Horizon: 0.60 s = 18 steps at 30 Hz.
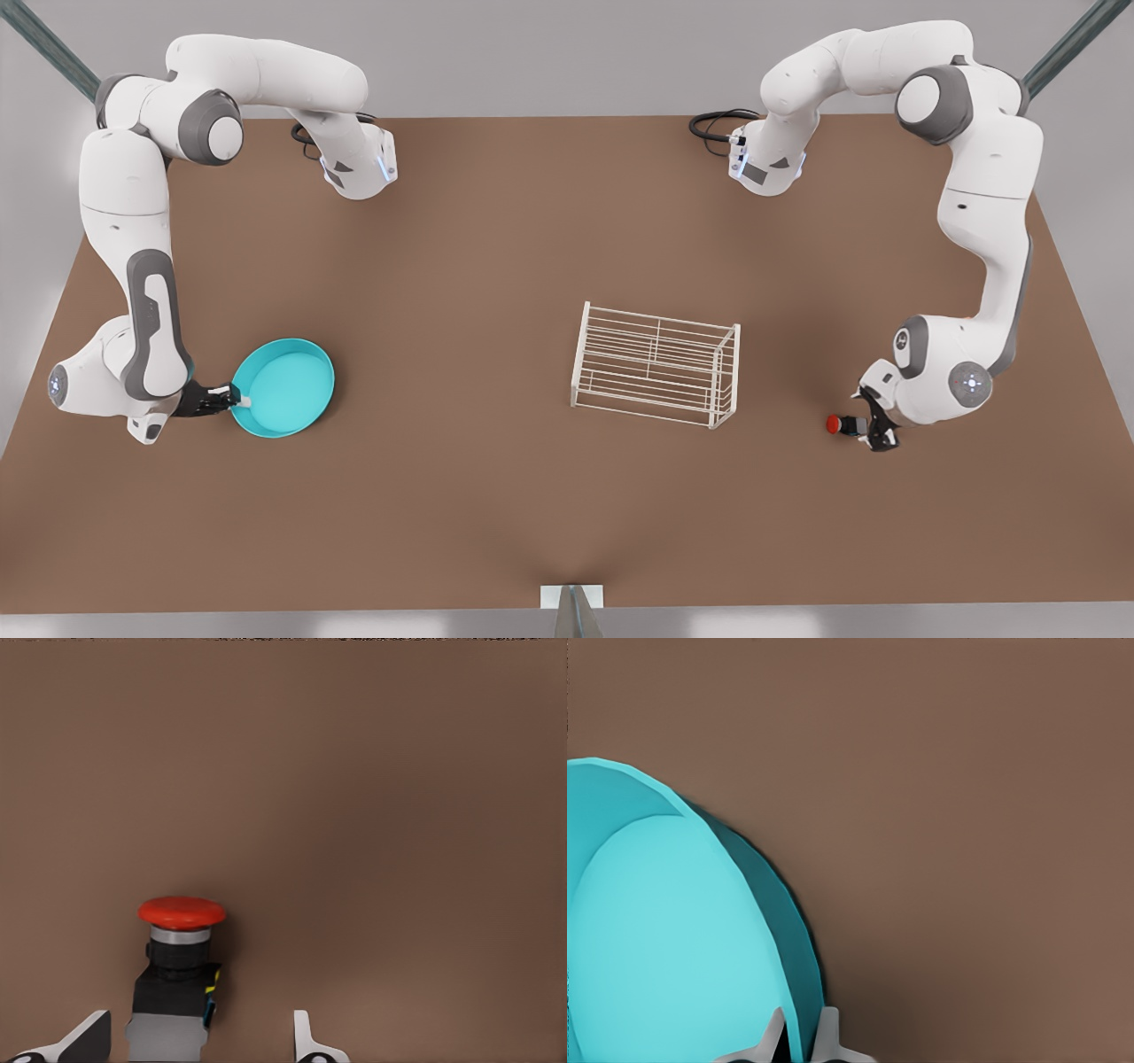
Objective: Place the plate on the shelf with right arm and place the red button switch in the plate with left arm
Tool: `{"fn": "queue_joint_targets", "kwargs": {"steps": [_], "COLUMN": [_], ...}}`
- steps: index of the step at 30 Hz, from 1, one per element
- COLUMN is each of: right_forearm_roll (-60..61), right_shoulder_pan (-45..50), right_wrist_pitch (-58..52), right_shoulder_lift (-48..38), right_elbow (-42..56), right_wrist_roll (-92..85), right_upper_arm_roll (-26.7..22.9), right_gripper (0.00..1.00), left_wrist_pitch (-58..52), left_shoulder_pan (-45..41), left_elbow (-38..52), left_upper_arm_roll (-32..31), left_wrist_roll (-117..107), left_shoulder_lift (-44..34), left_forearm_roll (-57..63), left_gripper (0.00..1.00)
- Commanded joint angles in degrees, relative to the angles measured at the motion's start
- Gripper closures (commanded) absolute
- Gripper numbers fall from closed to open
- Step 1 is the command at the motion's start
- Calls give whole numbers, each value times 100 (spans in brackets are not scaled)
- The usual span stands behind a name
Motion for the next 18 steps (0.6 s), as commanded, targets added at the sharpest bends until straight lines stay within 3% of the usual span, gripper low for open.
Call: {"fn": "queue_joint_targets", "kwargs": {"steps": [1,8,12,18], "right_forearm_roll": [-27,105,52,70], "right_shoulder_pan": [-13,14,462,462], "right_wrist_pitch": [-108,-891,-1532,-2393], "right_shoulder_lift": [-11,-397,-1065,-1663], "right_elbow": [12,56,47,64], "right_wrist_roll": [-130,10,766,1794], "right_upper_arm_roll": [-4,22,39,813], "right_gripper": [81,82,82,82], "left_wrist_pitch": [0,44,44,61], "left_shoulder_pan": [-43,-140,-105,-43], "left_elbow": [24,279,393,384], "left_upper_arm_roll": [-2,-10,-2,-2], "left_wrist_roll": [144,162,170,188], "left_shoulder_lift": [-7,125,239,248], "left_forearm_roll": [-4,-30,5,23], "left_gripper": [0,0,0,0]}}
